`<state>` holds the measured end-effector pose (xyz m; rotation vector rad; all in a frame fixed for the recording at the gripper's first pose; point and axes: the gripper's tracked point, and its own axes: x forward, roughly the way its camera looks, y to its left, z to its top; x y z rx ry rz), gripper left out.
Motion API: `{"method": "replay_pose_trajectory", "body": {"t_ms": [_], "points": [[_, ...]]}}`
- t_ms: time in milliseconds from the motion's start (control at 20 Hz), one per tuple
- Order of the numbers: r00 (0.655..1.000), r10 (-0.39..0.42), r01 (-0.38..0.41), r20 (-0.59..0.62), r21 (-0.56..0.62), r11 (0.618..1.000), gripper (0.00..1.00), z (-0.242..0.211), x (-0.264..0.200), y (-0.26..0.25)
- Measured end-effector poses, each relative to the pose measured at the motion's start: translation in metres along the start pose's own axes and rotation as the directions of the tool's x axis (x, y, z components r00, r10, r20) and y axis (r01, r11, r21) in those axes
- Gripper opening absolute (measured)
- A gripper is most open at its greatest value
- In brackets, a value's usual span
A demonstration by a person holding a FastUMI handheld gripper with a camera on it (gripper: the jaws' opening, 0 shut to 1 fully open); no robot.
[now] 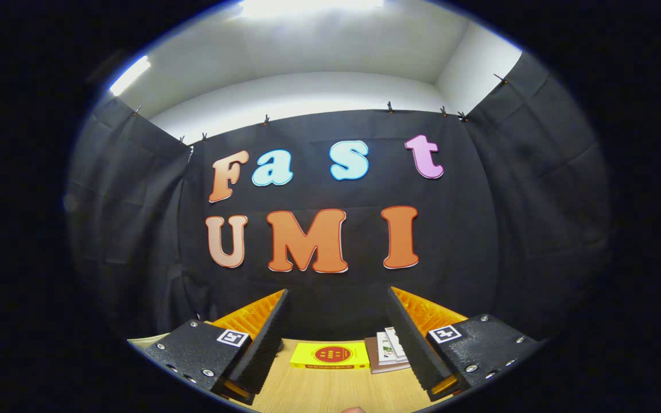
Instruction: Open the storage box then place both shoes into the box .Put the left shoe in first, then the right shoe, with the right side of both shoes facing outward in a uniform manner.
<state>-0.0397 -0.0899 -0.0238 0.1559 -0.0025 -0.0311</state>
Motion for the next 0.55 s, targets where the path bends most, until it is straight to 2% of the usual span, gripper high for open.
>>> {"method": "replay_pose_trajectory", "body": {"t_ms": [300,550], "points": [[0.995,-0.103,0.103,0.008,-0.017,0.995,0.98,0.014,-0.015,-0.026],[0.991,-0.130,0.131,0.026,-0.025,0.991,0.98,0.020,-0.018,-0.030]]}}
